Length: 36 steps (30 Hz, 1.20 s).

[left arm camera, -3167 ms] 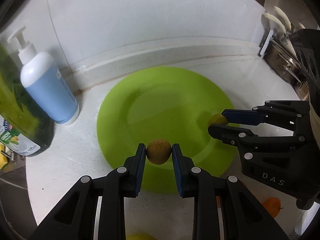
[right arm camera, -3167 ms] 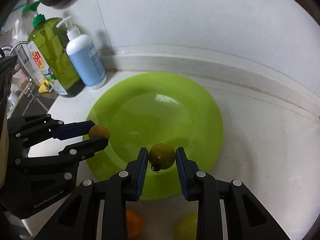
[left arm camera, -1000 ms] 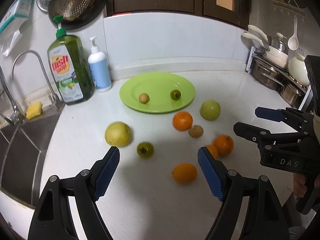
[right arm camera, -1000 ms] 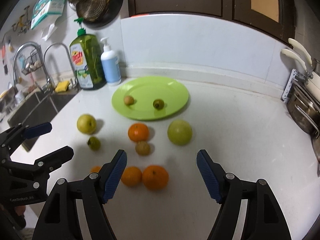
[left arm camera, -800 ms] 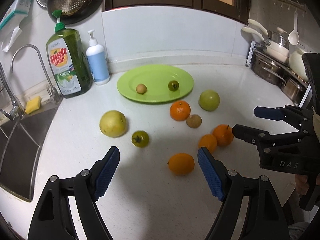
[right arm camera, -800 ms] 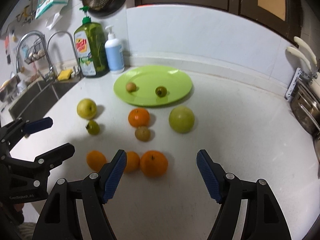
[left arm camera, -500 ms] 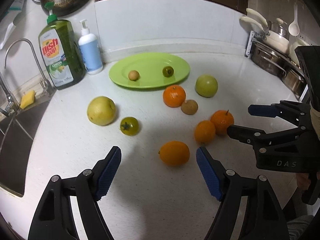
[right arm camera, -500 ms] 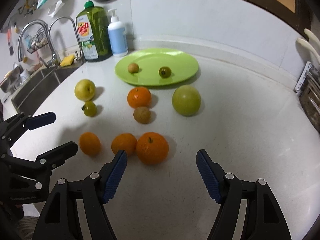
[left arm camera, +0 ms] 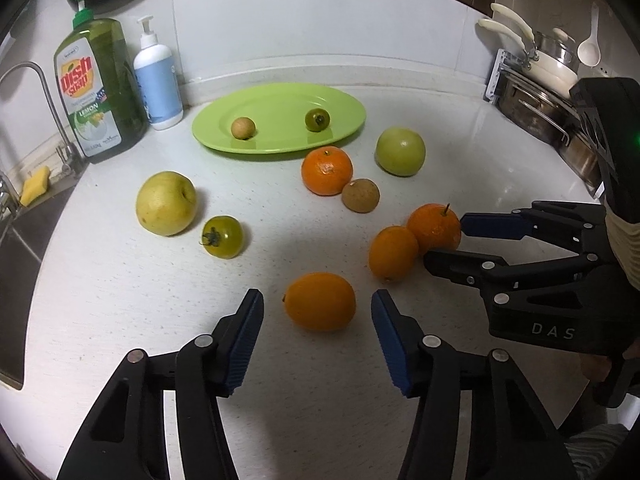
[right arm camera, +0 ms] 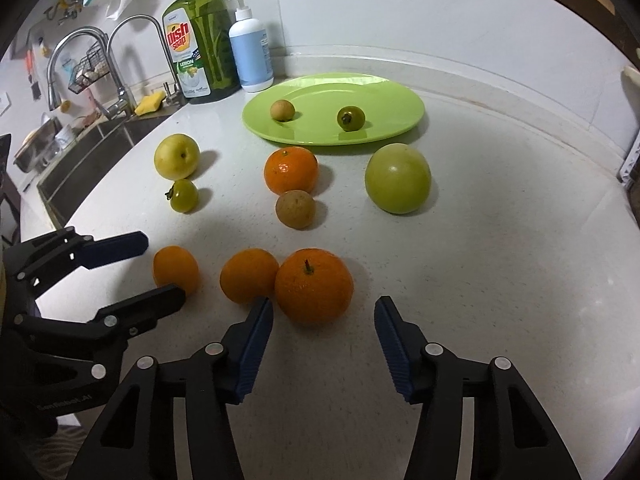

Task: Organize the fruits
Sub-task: 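Grasp an orange with the left gripper while the right gripper grasps a stemmed tangerine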

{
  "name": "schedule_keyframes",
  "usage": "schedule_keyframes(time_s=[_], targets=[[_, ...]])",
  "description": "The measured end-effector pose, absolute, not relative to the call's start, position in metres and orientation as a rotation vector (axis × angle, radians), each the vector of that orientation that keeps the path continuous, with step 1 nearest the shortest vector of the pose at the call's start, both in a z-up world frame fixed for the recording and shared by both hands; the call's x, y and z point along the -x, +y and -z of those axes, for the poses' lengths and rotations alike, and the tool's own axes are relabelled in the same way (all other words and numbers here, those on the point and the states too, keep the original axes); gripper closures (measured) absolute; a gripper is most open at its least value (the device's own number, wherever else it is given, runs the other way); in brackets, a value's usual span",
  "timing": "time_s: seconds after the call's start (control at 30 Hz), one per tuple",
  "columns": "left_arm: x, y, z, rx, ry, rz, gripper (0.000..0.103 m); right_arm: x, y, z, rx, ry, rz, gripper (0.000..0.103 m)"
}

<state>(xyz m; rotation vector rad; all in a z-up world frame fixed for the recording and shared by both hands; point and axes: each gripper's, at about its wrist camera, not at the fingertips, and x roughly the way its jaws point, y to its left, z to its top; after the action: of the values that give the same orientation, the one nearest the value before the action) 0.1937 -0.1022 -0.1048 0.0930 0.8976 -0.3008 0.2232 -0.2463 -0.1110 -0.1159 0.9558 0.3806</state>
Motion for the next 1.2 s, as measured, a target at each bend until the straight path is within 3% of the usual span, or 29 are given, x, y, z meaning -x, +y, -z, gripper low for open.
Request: schedule_keyframes(time_s=[0.33, 1.2], targets=[[-0.197, -0.105, 0.109, -0.082, 0.915, 0.297, 0.064, -0.228, -0.243, 0.114, 0.111, 0.957, -0.411, 0.059], [-0.199, -0.103, 0.088, -0.075, 0.862, 0.351, 0.065, -0.218, -0.247, 0.101, 0.074, 0.940, -0.349, 0.062]])
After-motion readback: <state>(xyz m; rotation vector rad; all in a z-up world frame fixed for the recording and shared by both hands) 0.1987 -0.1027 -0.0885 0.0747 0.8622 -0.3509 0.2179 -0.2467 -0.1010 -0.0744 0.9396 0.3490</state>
